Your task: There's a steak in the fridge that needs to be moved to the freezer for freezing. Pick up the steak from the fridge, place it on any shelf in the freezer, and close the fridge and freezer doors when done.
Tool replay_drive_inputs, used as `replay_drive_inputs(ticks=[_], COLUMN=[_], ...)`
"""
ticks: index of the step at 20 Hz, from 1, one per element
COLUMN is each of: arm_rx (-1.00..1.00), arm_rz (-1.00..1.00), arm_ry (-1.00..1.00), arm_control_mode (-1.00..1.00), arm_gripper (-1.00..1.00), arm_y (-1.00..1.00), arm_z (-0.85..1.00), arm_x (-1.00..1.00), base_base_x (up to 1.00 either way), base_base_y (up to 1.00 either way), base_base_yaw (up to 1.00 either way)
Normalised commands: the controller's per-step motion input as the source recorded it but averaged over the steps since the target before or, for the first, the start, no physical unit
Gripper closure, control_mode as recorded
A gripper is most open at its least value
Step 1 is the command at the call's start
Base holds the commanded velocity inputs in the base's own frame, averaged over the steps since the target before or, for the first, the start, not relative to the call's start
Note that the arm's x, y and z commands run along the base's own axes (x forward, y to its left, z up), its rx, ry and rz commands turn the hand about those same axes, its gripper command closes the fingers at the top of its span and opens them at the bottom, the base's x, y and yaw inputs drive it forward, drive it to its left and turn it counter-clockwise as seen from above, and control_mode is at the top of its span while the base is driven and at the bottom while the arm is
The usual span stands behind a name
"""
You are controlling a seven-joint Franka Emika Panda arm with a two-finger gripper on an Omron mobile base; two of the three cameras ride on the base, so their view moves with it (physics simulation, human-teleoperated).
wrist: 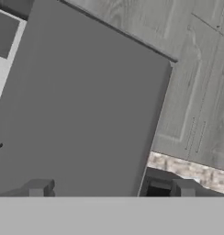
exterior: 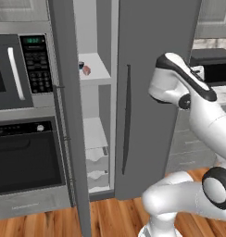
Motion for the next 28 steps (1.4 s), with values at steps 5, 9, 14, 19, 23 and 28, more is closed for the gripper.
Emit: replay_drive_inputs(ticks=[5, 9, 14, 19, 23, 28], arm_rx=[-0.05, -0.2, -0.39, -0.56, -0.66, -0.63], arm_rz=[-0.12, -0.01, 0.0, -0.03, -0.16, -0.16], arm_ry=[-0.18, 0.05, 0.27, 0.2, 0.31, 0.32], arm_control_mode=[-1.0, -1.0, -1.0, -1.0, -1.0, -1.0], arm_gripper=[-1.0, -1.0, -1.0, -1.0, -1.0, -1.0], arm_y=[0.76, 0.41, 0.0, -0.08, -0.28, -0.02], arm_z=[0.76, 0.86, 0.84, 0.7, 0.24, 0.32], arm_x=[-1.0, -1.0, -1.0, -0.98, -0.72, -0.63], base_base_x=[0.0, 0.0, 0.0, 0.0, 0.0, 0.0], base_base_y=[0.0, 0.0, 0.0, 0.0, 0.0, 0.0], base_base_yaw=[0.0, 0.0, 0.0, 0.0, 0.0, 0.0])
